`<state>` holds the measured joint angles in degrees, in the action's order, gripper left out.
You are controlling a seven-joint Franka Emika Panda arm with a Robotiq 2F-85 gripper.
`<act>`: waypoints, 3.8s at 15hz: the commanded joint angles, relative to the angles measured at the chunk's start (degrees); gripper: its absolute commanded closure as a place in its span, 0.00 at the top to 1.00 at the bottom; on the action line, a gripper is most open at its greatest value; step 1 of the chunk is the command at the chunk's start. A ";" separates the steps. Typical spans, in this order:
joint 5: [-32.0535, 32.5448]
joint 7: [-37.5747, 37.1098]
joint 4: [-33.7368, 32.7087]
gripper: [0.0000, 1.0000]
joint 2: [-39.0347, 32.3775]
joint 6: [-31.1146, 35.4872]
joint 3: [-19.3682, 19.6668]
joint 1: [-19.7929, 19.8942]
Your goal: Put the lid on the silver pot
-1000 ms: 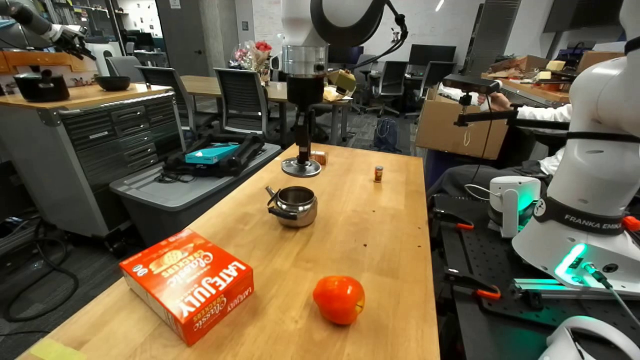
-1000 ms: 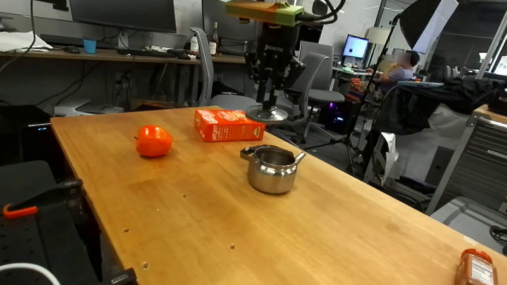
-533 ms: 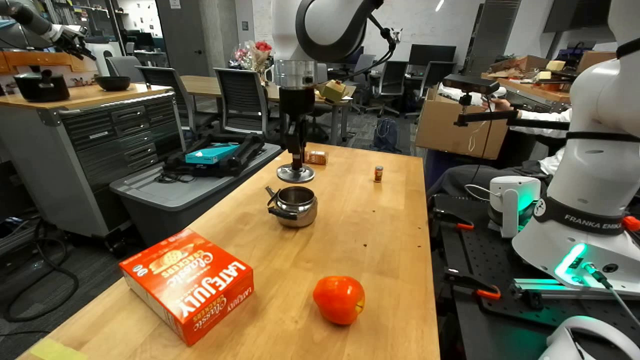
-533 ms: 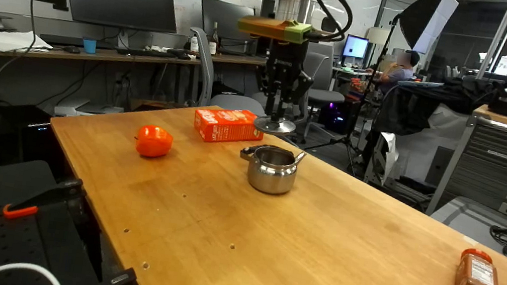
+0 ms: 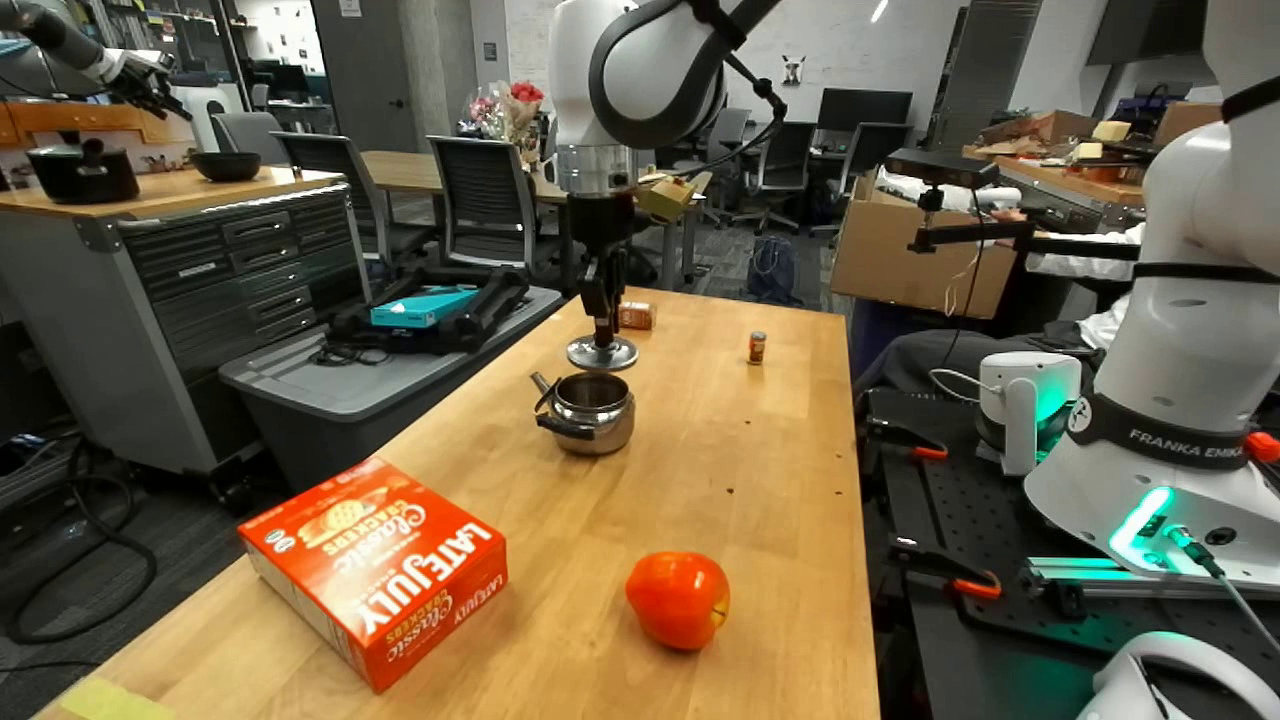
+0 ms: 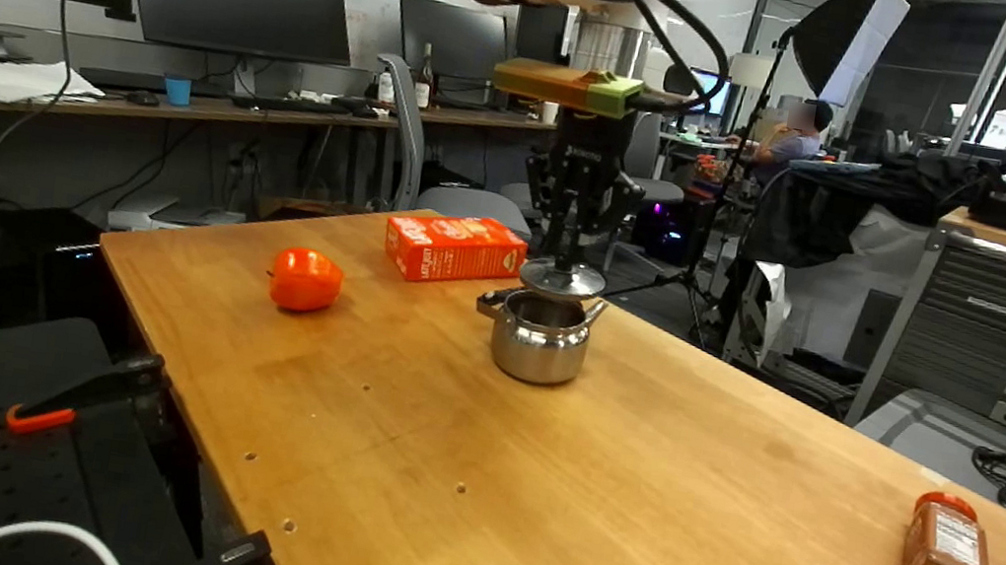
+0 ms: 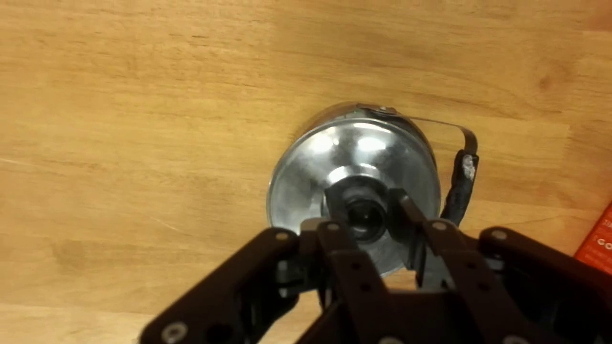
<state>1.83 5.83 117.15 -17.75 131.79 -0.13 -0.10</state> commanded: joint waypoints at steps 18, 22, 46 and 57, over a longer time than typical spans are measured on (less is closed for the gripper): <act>0.31 2.01 -2.03 0.07 -5.65 3.02 -1.16 0.12; -0.34 2.72 -2.03 0.07 -4.63 2.98 -1.62 0.26; -1.26 5.73 -3.91 0.07 -8.01 1.85 -2.61 0.96; -1.17 6.81 4.13 1.00 4.05 3.47 -2.35 1.39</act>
<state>1.63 10.50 115.45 -21.86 134.31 -1.89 0.08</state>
